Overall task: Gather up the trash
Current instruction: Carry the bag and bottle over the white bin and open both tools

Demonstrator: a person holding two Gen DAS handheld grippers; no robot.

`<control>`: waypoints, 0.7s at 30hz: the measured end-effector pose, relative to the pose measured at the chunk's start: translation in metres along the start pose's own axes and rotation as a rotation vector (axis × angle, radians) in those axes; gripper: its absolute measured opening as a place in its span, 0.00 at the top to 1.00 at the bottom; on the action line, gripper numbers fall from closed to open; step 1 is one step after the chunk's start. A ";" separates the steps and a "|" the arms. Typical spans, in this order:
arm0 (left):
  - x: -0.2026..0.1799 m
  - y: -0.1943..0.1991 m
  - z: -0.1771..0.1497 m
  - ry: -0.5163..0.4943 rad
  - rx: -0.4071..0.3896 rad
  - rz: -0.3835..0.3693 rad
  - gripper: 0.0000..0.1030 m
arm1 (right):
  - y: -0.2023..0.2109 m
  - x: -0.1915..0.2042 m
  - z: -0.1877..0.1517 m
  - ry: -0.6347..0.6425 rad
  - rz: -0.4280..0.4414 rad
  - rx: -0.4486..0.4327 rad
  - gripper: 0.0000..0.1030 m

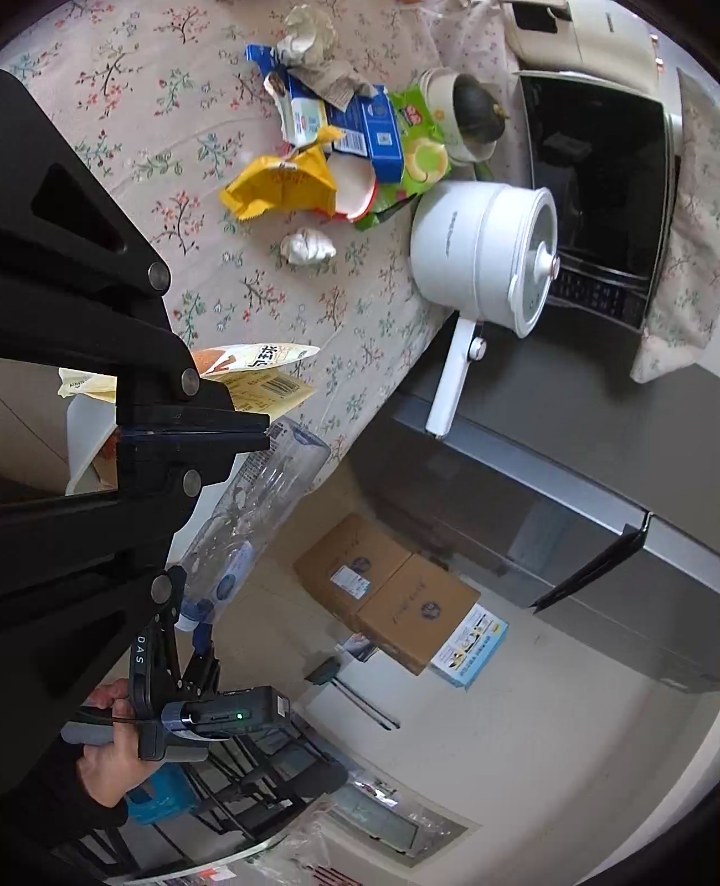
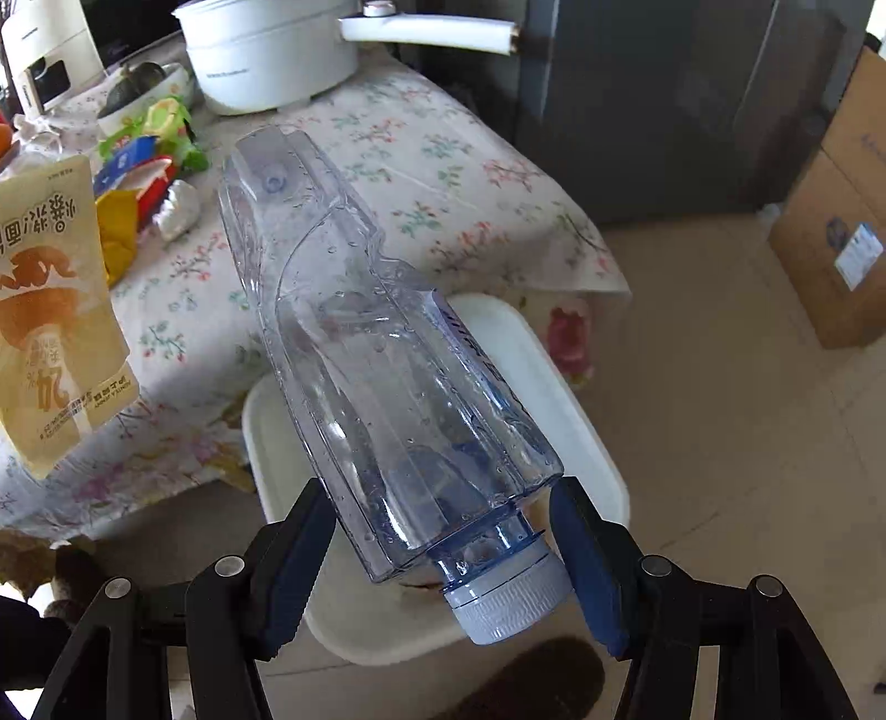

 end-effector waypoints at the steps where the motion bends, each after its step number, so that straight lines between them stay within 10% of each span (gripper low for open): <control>1: -0.006 -0.007 0.000 -0.010 0.009 -0.011 1.00 | -0.002 -0.007 -0.005 -0.011 -0.007 0.010 0.34; 11: -0.047 -0.073 -0.003 -0.063 0.071 -0.092 1.00 | -0.030 -0.058 -0.044 -0.088 -0.061 0.110 0.33; 21: -0.039 -0.147 -0.020 -0.111 0.154 0.026 1.00 | -0.050 -0.073 -0.058 -0.104 -0.097 0.170 0.33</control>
Point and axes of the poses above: each gripper's, at about its wrist camera, not at the fingertips, and y roughly against the way its jaws point, x to its left, z to its top, the point moved 4 cm from there along -y, roughly the way its jaws point, and after that the axes turned 13 degrees about x, right-handed, at the moved point
